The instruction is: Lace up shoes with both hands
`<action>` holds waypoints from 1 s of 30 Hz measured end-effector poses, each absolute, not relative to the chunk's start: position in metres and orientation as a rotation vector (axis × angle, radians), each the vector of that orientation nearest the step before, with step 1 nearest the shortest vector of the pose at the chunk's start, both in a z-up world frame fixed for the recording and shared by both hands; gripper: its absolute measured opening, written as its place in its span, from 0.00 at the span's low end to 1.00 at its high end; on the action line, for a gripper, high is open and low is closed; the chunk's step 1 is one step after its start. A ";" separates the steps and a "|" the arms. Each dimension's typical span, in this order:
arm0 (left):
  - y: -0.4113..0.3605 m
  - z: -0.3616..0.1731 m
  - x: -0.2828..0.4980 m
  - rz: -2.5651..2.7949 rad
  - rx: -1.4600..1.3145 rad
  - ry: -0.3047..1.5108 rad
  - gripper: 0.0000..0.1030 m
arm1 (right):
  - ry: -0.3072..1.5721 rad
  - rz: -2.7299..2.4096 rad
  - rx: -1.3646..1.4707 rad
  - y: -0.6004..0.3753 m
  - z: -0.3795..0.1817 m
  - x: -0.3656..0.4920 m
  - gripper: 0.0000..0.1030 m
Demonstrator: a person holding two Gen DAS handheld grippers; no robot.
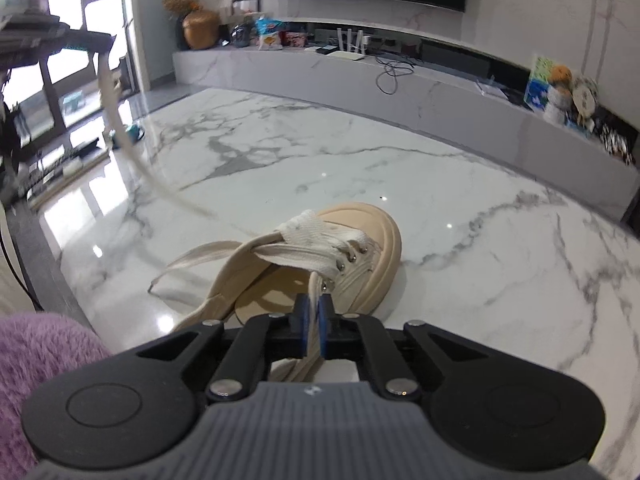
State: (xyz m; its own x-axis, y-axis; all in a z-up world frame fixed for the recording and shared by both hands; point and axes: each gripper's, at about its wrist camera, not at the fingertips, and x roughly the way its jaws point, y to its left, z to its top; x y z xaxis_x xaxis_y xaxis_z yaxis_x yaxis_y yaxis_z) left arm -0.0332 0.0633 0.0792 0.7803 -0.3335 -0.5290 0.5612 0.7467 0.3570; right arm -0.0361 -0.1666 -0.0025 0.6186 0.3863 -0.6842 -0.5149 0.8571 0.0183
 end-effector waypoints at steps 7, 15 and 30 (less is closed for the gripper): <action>-0.002 0.045 -0.035 -0.721 0.694 0.485 0.00 | 0.762 0.498 -0.088 -0.179 -0.006 -0.031 0.06; -0.053 -0.002 -0.028 -0.897 0.843 0.592 0.00 | 0.782 0.481 -0.007 -0.188 -0.010 -0.027 0.06; -0.075 -0.031 -0.017 -0.981 0.911 0.643 0.00 | 0.777 0.492 -0.004 -0.191 -0.011 -0.027 0.06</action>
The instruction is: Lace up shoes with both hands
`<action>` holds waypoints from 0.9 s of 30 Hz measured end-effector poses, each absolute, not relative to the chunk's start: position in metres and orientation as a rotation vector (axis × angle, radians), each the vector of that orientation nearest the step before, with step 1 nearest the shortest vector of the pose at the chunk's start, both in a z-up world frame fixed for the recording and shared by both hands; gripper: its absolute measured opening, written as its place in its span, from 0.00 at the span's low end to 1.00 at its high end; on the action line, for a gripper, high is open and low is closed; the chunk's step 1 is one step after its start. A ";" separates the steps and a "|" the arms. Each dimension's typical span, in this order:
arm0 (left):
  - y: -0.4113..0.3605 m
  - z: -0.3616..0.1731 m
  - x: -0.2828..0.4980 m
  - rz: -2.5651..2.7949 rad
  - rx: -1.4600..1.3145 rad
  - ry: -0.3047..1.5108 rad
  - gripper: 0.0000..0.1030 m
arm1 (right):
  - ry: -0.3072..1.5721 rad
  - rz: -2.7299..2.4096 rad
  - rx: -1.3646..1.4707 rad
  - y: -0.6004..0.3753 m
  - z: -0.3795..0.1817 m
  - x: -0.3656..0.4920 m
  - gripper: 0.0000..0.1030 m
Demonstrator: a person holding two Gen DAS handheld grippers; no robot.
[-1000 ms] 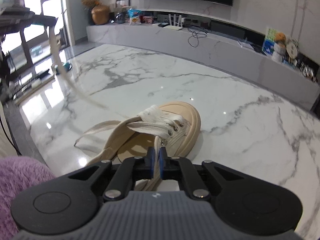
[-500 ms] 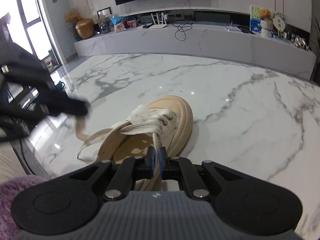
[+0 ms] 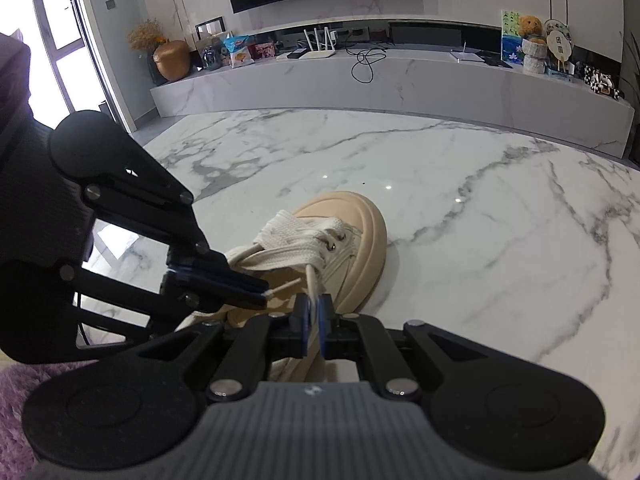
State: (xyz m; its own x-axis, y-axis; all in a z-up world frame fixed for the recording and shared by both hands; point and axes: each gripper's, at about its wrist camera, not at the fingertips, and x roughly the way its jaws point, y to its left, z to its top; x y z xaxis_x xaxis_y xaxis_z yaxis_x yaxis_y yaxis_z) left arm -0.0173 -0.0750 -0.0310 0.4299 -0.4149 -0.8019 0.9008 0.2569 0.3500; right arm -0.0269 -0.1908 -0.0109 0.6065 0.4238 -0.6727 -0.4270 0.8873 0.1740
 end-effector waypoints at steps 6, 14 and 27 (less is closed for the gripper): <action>-0.078 -0.030 -0.016 -0.994 0.916 0.641 0.00 | 0.776 0.492 -0.010 -0.190 -0.010 -0.027 0.06; -0.080 -0.032 -0.010 -0.986 0.916 0.654 0.00 | 0.776 0.491 -0.022 -0.189 -0.010 -0.027 0.06; -0.082 -0.029 -0.006 -0.982 0.900 0.650 0.00 | 0.775 0.495 -0.020 -0.189 -0.011 -0.026 0.06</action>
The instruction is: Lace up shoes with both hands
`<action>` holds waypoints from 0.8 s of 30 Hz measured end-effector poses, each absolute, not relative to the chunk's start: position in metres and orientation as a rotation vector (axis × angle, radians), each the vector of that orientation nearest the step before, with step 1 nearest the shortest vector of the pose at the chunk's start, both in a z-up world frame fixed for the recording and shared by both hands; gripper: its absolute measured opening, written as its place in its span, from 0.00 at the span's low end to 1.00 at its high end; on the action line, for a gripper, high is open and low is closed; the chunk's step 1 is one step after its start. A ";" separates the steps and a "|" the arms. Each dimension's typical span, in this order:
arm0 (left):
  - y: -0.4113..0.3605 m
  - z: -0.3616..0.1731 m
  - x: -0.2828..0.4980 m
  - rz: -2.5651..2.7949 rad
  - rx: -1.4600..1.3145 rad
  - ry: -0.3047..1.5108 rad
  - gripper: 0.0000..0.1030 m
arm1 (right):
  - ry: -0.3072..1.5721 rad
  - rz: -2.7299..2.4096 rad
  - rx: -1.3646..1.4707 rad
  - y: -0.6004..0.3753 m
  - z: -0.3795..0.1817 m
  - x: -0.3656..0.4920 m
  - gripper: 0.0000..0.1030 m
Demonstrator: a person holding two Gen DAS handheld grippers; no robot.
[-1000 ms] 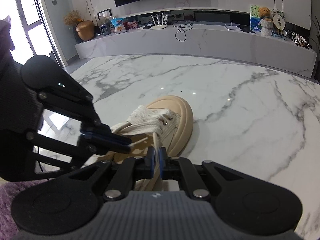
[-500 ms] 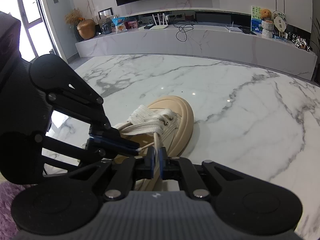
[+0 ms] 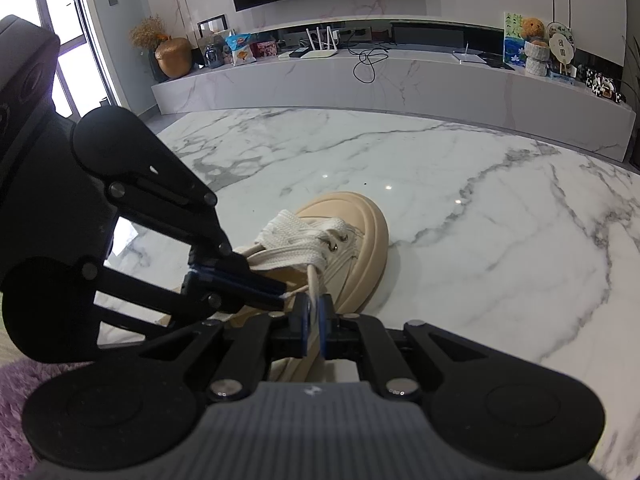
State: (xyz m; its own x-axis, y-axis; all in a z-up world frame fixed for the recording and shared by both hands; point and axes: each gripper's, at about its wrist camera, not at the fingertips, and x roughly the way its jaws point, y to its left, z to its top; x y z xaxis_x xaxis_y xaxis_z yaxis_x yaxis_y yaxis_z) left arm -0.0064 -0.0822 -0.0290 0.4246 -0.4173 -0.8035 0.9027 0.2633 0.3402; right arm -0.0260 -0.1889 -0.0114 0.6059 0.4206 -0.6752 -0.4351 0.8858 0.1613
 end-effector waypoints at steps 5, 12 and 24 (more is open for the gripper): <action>-0.084 -0.026 -0.003 -0.967 0.885 0.643 0.00 | 0.766 0.509 -0.039 -0.187 -0.011 -0.027 0.06; -0.087 -0.027 -0.003 -0.958 0.892 0.635 0.00 | 0.715 0.557 -0.102 -0.190 0.003 -0.028 0.07; -0.086 -0.027 -0.003 -0.947 0.865 0.639 0.00 | 0.686 0.660 -0.540 -0.177 -0.007 -0.018 0.09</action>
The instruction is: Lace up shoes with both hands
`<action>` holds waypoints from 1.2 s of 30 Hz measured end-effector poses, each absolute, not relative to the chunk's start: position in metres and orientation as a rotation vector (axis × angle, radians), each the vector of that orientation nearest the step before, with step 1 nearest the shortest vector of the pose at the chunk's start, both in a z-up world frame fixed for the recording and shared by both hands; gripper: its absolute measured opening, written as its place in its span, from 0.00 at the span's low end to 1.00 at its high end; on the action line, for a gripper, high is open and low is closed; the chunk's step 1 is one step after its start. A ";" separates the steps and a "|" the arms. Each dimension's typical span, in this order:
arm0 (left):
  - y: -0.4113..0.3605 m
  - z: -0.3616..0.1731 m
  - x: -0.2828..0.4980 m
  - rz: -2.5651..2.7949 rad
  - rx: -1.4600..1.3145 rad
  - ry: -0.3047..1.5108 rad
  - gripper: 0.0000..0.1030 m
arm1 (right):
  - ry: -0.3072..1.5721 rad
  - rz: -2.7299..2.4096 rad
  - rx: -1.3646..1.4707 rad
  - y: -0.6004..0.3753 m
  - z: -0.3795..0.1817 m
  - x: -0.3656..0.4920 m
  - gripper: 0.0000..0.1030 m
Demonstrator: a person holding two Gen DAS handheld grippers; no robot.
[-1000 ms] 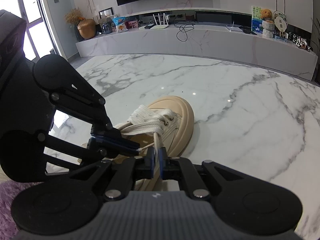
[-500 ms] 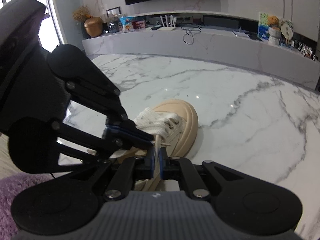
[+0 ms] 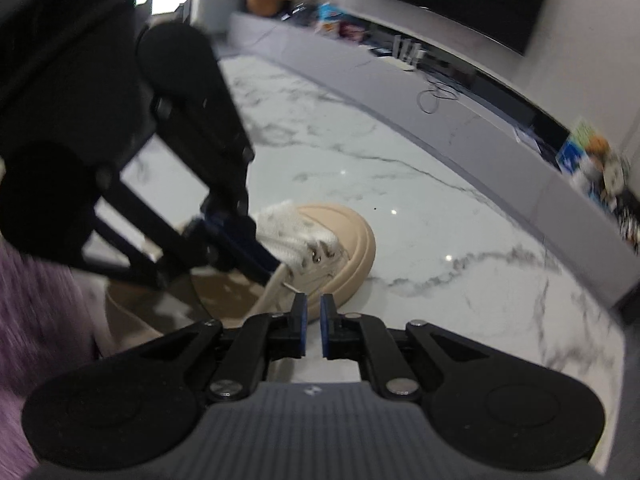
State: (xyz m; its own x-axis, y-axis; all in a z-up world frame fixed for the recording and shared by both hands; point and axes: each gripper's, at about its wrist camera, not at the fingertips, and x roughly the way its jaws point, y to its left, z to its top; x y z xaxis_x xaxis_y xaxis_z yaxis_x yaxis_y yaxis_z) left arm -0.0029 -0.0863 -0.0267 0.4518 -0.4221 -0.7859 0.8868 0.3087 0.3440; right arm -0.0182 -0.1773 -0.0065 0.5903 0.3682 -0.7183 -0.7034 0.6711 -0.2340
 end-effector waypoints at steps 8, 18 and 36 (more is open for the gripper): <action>-0.086 -0.025 -0.004 -0.939 0.853 0.642 0.01 | 0.635 0.747 -0.740 -0.166 -0.009 -0.014 0.29; -0.082 -0.023 -0.007 -0.917 0.833 0.638 0.02 | 0.604 0.799 -0.807 -0.160 -0.013 -0.015 0.05; -0.019 0.000 -0.028 -0.776 0.770 0.670 0.20 | 0.724 0.592 -0.756 -0.231 -0.010 -0.020 0.04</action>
